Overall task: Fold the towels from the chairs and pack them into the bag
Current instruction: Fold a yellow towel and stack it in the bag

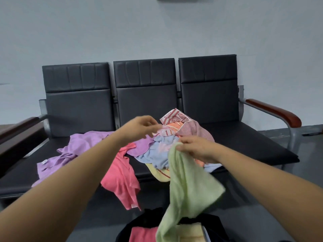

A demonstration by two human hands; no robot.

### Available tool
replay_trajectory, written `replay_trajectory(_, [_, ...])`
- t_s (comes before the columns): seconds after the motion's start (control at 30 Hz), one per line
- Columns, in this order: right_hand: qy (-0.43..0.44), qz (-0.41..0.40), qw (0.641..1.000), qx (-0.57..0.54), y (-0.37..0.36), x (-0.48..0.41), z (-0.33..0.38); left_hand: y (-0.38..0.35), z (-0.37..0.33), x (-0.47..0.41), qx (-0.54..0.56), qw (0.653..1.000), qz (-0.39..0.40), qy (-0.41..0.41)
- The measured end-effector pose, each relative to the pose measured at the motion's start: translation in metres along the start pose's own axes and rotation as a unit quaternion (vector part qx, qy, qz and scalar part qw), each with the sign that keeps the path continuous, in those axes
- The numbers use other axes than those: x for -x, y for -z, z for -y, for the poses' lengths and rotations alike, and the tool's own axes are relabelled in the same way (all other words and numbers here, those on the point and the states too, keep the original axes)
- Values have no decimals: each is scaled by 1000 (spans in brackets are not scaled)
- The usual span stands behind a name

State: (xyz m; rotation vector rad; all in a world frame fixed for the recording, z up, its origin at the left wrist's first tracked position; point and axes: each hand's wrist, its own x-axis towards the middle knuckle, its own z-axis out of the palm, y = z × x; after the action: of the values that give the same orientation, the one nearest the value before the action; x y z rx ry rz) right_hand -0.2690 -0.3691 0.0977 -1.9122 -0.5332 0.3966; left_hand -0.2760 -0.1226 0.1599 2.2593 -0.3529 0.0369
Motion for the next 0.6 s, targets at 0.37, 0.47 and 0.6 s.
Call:
replay_trajectory(0.37, [50,-88,967,233,26,-14,41,-18,6,-2,-59,996,-5,-66])
replay_trajectory(0.47, [-13,-26,942,335,29,-10,18,-5,7,0,-27,998,-23,-51])
replay_trajectory(0.6, [-95,1,921,377,38,-1,-9,8,15,0,30,990,-136,-9])
